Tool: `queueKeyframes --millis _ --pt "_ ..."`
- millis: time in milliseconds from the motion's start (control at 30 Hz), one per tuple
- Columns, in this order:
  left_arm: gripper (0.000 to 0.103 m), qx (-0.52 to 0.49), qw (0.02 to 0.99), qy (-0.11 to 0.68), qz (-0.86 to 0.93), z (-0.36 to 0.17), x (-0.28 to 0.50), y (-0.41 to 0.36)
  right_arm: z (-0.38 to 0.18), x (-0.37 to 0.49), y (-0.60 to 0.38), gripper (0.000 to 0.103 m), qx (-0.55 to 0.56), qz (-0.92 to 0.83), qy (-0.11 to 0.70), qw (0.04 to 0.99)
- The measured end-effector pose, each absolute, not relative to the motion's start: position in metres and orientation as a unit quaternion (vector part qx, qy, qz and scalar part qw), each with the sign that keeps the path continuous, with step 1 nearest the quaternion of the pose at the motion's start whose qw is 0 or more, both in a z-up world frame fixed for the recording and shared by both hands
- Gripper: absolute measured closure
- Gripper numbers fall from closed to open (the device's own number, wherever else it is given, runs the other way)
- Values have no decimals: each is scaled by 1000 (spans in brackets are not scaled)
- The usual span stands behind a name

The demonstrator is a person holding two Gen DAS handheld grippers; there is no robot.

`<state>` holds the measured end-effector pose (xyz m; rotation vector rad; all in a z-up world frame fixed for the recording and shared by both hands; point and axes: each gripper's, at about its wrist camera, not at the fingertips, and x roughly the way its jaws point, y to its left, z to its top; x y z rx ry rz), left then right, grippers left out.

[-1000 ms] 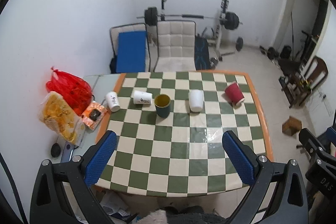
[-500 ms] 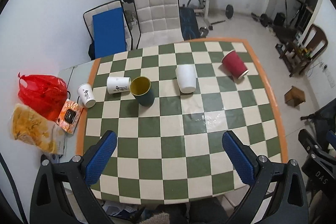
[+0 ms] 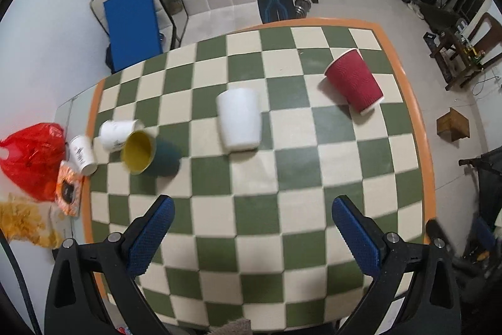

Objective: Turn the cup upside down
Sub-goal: 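Move the right tool toward the red ribbed cup lying on its side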

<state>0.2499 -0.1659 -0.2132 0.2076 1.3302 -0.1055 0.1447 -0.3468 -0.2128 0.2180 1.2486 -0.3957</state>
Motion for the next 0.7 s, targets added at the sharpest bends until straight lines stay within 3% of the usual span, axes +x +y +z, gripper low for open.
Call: queueKeyframes --millis 400,700 --pt "0 95 731 672 -72 -282 364 -260 -320 222 -395 0 48 -176 655 734" --pt "0 -21 645 758 -96 -340 418 -301 -364 243 -420 0 61 -175 686 703"
